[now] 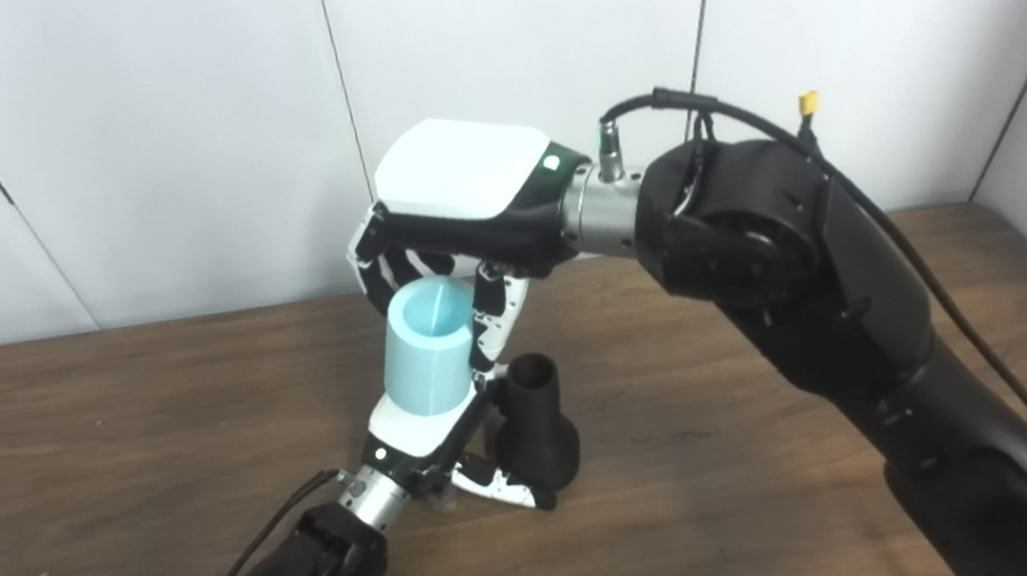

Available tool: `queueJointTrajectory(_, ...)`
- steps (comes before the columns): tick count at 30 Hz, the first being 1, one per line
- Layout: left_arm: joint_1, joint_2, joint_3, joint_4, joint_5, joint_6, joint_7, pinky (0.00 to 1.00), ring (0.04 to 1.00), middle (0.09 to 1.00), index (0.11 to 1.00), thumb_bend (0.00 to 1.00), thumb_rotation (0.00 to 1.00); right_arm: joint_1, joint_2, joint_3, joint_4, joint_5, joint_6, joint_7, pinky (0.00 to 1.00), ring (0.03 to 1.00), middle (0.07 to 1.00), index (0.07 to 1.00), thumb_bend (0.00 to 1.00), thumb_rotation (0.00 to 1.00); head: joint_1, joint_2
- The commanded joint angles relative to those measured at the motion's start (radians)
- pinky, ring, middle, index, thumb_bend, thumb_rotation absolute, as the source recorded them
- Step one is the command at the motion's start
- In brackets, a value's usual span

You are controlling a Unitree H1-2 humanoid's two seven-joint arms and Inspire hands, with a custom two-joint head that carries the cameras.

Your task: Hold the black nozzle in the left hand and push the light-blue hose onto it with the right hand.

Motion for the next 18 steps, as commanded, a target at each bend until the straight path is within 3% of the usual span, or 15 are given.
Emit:
queueJointTrajectory(1,0.203,-0.010,-0.065,0.119,0.011,0.029,-0.022,0.70,0.512,0.470,0.498,0.52,0.00,-0.058,-0.014,-0.030,-0.039,-0.022,-0.049,-0.053,0.16,0.395,0.465,0.507,0.52,0.00,-0.005,0.003)
queueJointTrajectory(5,0.206,-0.007,-0.063,0.121,0.010,0.031,-0.020,0.70,0.509,0.466,0.502,0.52,0.00,-0.058,-0.021,-0.039,-0.031,-0.024,-0.075,-0.049,0.20,0.399,0.455,0.508,0.52,0.00,-0.009,0.000)
queueJointTrajectory(9,0.217,0.003,-0.049,0.094,-0.008,0.051,-0.061,0.69,0.516,0.470,0.498,0.52,0.00,-0.045,-0.024,-0.053,-0.027,-0.035,-0.085,-0.059,0.29,0.414,0.445,0.503,0.52,0.00,-0.009,-0.001)
queueJointTrajectory(13,0.229,0.020,-0.037,0.058,-0.027,0.064,-0.099,0.69,0.526,0.465,0.503,0.52,0.00,-0.037,-0.026,-0.065,-0.018,-0.043,-0.092,-0.063,0.17,0.400,0.447,0.506,0.52,0.00,-0.012,-0.004)
queueJointTrajectory(16,0.239,0.033,-0.024,0.027,-0.040,0.078,-0.133,0.69,0.527,0.459,0.509,0.52,0.00,-0.042,-0.030,-0.074,-0.013,-0.045,-0.078,-0.043,0.21,0.399,0.447,0.508,0.52,0.00,-0.013,-0.007)
queueJointTrajectory(18,0.247,0.045,-0.016,0.000,-0.047,0.088,-0.159,0.69,0.524,0.457,0.512,0.52,0.00,-0.044,-0.032,-0.079,-0.004,-0.041,-0.085,-0.047,0.39,0.402,0.438,0.510,0.52,0.00,-0.013,-0.011)
